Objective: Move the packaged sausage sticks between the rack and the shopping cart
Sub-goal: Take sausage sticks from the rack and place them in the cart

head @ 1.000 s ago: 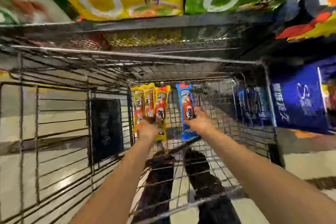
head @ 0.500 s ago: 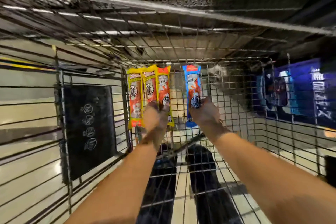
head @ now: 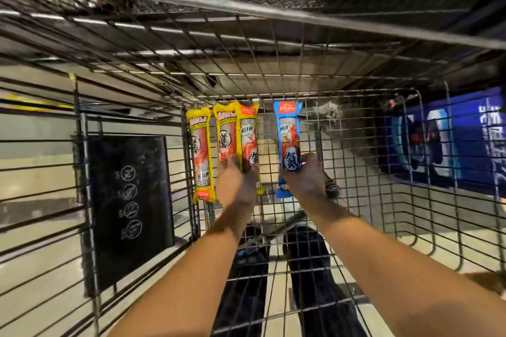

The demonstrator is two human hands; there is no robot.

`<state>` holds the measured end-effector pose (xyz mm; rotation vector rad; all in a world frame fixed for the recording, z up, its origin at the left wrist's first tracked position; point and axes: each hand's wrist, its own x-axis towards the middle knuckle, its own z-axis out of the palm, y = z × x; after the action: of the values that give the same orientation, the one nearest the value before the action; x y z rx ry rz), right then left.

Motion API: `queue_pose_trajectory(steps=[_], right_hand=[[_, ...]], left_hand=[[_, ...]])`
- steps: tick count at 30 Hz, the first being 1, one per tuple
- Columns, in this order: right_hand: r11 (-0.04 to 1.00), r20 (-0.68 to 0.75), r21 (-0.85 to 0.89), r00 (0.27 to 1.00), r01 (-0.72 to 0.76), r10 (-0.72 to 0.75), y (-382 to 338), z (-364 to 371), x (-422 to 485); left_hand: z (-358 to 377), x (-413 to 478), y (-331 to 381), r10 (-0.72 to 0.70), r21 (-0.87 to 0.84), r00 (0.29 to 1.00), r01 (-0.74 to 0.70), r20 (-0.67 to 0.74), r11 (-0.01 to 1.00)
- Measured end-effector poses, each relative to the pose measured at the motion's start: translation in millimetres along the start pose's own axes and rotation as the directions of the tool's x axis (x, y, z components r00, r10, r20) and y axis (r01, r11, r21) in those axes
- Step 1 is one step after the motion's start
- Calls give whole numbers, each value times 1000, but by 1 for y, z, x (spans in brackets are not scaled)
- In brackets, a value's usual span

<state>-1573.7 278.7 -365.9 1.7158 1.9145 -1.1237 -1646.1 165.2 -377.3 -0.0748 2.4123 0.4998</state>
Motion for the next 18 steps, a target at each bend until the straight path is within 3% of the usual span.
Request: queue_pose_trajectory(steps=[8, 14, 18], right_hand=[[997, 18, 78, 1000, -13, 11, 6, 1, 4], [971, -24, 234, 999, 47, -43, 19, -8, -20], [983, 53, 176, 997, -61, 52, 13, -45, -34]], left_hand=[[4, -1, -2, 131, -28, 990, -130, 46, 991], [-10, -21, -13, 35, -302, 995, -5, 93, 953], [-50, -48, -2, 16, -282, 983, 37, 185, 959]])
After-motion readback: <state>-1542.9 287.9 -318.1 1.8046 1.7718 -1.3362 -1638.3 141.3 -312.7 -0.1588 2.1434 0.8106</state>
